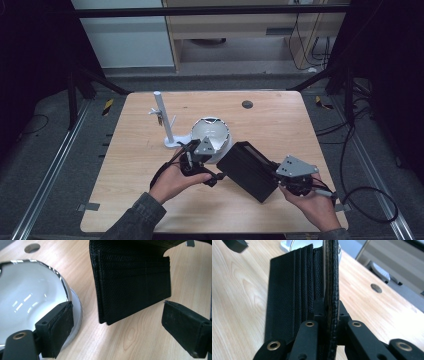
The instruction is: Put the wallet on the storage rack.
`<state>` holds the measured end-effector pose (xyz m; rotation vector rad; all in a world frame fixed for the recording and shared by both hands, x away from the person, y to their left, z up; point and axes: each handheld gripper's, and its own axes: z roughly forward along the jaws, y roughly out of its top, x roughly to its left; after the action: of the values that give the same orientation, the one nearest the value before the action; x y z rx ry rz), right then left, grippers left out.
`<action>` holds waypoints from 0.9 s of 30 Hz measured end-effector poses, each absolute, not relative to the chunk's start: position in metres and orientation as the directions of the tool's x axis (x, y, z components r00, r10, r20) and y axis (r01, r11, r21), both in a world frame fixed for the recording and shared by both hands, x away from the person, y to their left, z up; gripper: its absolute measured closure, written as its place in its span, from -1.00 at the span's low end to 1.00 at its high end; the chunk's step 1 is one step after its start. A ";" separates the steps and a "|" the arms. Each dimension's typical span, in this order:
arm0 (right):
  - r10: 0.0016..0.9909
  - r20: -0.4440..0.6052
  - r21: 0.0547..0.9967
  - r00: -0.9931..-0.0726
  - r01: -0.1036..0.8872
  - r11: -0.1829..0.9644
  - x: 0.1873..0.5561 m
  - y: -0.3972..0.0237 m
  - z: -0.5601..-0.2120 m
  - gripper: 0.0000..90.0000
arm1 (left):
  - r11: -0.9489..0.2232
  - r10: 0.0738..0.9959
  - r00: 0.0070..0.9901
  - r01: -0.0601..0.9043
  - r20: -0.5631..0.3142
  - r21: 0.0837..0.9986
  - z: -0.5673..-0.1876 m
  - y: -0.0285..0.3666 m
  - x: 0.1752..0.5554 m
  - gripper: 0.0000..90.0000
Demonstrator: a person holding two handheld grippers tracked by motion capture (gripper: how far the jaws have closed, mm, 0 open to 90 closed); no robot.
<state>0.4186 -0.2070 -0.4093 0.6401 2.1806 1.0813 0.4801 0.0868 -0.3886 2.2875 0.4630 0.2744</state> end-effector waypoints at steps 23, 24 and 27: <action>0.636 -0.306 0.863 -0.708 0.076 0.499 0.414 -0.202 -0.386 0.87 | -0.639 0.378 0.926 0.247 0.018 0.728 -0.388 0.076 0.495 -0.79; 0.635 -0.305 0.864 -0.709 0.075 0.498 0.414 -0.202 -0.386 0.87 | -0.639 0.377 0.926 0.246 0.018 0.729 -0.389 0.074 0.496 -0.78; 0.629 -0.305 0.866 -0.715 0.066 0.495 0.414 -0.202 -0.385 0.87 | -0.632 0.367 0.930 0.245 0.006 0.736 -0.390 0.071 0.501 -0.75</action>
<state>0.4141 -0.2017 -0.3852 0.5692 2.1319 1.1987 0.5006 0.0705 -0.3895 2.2828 0.4314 0.1967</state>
